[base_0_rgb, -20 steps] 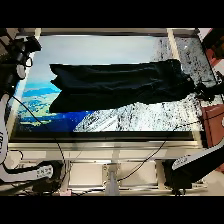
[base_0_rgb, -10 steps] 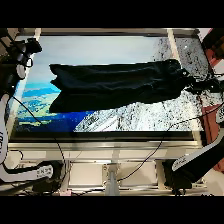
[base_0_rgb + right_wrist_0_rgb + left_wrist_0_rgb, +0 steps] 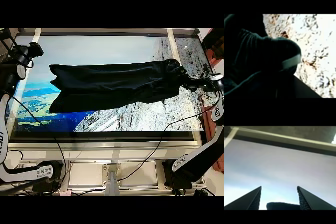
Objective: Fold the clothes and pants, and hang the long-sleeved shirts on hangers.
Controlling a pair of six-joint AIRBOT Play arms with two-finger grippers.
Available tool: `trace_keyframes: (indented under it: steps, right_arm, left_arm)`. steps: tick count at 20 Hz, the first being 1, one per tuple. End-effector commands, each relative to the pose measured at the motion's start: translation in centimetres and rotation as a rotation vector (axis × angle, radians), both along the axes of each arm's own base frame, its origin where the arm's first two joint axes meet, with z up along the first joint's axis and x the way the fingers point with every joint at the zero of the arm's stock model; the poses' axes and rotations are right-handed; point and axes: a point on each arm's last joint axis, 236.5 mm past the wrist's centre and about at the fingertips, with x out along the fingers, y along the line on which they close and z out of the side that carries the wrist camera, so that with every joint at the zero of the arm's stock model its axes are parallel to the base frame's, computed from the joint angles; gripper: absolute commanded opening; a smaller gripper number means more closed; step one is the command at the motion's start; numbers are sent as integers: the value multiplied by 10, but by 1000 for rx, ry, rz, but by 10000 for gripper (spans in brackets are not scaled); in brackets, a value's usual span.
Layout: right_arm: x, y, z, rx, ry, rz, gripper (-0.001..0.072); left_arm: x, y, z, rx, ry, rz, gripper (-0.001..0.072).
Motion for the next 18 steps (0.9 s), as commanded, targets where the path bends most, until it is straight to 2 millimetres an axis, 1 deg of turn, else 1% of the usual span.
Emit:
trace_keyframes:
  steps: [1,2,3,4,6,7,8,9,10,12,14,15,16,18]
  right_arm:
    - [10,7,7,-66,-64,80,50]
    - [9,6,11,-76,-65,85,44]
    - [8,2,19,-97,-70,91,42]
    - [6,-4,30,-125,-76,93,43]
    - [4,-12,56,-174,-99,102,42]
    - [0,-16,68,-193,-103,109,43]
    - [-3,-14,79,-199,-110,121,42]
    - [-4,-12,87,-202,-116,128,43]
    - [-5,-11,92,-204,-119,133,42]
    - [-6,-10,97,-204,-123,136,43]
    - [-6,-9,96,-201,-122,136,42]
    - [-7,-8,96,-200,-120,138,42]
    - [-8,-7,96,-196,-116,142,42]
    - [-9,-6,95,-190,-110,148,42]
  left_arm:
    - [-5,1,-16,-6,68,7,489]
    - [-9,2,-24,-11,110,11,489]
    - [-18,2,-37,-18,182,18,489]
    - [-32,3,-54,-27,280,28,489]
    - [-63,17,-90,-29,479,63,487]
    - [-84,27,-108,-30,589,82,487]
    - [-102,36,-120,-26,680,90,486]
    - [-120,41,-131,-24,762,75,487]
    - [-138,43,-142,-30,846,38,486]
    - [-177,39,-163,-95,995,-61,485]
    - [-210,27,-180,-252,1077,-164,475]
    - [-220,20,-185,-340,1075,-208,470]
    - [-223,17,-186,-414,1043,-246,471]
    - [-229,18,-191,-474,1001,-289,474]
